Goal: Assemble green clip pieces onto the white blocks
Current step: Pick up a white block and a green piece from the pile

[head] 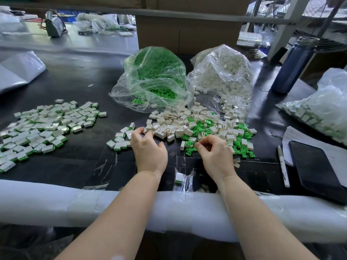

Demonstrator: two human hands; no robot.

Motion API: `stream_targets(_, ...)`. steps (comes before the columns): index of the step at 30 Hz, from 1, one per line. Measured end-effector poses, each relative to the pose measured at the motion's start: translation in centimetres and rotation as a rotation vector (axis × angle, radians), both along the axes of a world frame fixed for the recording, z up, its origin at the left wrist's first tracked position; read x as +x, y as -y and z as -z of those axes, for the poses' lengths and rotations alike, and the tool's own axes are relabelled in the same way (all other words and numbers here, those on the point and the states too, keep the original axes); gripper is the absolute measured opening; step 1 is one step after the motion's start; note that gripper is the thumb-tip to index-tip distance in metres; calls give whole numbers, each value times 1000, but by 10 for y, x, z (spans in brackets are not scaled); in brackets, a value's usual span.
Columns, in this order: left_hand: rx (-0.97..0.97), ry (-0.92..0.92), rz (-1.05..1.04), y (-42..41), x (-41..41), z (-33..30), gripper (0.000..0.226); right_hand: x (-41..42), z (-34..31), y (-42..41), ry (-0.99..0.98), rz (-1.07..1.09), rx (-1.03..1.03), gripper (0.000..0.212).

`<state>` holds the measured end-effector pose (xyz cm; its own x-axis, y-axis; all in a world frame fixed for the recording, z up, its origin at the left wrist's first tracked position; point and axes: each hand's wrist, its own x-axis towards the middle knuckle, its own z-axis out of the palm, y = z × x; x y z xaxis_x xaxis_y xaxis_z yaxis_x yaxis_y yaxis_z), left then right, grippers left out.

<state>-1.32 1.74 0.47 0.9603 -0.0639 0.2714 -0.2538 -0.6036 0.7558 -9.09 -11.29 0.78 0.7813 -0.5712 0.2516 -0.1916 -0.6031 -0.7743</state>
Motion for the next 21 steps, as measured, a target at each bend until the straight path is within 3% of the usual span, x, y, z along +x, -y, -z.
stream_targets(4,38,154,150,1,-6,-3,27,0,-1,-2,-25,-16,-50,9)
stream_targets(10,191,109,512,8,-13,-1,39,0,-1,-5,-57,-48,-202,8)
stream_targets(15,155,96,507,8,-12,-1,23,1,1,-6,-150,-73,-306,26)
stream_targets(21,104,69,457,7,-15,-4,4,1,2,-6,-174,-87,-323,26)
